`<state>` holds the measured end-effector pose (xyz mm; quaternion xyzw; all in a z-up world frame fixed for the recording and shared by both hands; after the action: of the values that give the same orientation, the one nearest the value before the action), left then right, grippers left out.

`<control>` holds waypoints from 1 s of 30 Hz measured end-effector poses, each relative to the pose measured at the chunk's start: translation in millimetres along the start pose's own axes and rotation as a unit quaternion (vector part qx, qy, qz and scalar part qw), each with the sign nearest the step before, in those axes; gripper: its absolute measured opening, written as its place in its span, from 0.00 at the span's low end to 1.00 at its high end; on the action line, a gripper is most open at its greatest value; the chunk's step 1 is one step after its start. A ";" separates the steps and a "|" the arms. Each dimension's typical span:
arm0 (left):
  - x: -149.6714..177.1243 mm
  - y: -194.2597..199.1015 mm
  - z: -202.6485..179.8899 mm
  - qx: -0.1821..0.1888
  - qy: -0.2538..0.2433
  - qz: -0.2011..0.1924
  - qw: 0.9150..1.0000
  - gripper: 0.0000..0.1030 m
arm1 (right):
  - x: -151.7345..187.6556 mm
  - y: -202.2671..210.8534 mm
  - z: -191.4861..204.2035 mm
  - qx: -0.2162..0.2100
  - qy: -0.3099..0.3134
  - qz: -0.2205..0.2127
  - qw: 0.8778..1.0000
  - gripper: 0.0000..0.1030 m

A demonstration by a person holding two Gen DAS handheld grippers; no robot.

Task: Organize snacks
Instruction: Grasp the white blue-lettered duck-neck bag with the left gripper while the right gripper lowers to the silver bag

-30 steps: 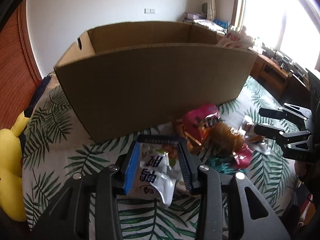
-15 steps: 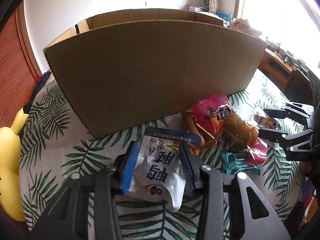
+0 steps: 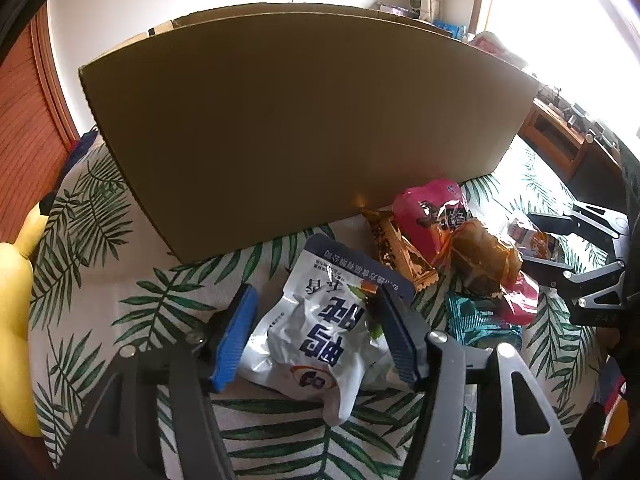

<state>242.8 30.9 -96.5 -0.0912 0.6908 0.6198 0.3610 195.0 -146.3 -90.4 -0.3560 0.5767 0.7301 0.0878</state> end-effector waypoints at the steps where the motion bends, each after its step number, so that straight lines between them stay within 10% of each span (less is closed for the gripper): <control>1: -0.1 0.1 -0.4 0.001 -0.001 0.002 1.000 0.60 | 0.1 0.1 -0.1 0.000 0.000 0.000 1.000 0.61; 16: 2.6 22.5 -9.3 0.026 -0.004 -0.005 1.000 0.60 | 1.1 0.3 -0.5 0.001 0.000 0.000 1.000 0.62; 30: -4.4 -3.0 -27.4 -0.022 -0.033 0.024 0.999 0.62 | 1.6 0.4 -0.2 0.001 0.000 0.000 1.000 0.62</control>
<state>237.2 3.5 -96.9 -0.0623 0.6664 0.6463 0.3665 193.6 -147.1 -91.0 -0.3564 0.5773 0.7293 0.0883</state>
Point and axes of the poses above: each gripper's, at about its wrist camera, not at the fingertips, and y roughly against the way its jaws point, z to its left, x to its underside, the point moved 6 cm from there along -y, roughly the way its jaws point, and after that the axes turned 10 degrees about -y, right-handed, at the moved point
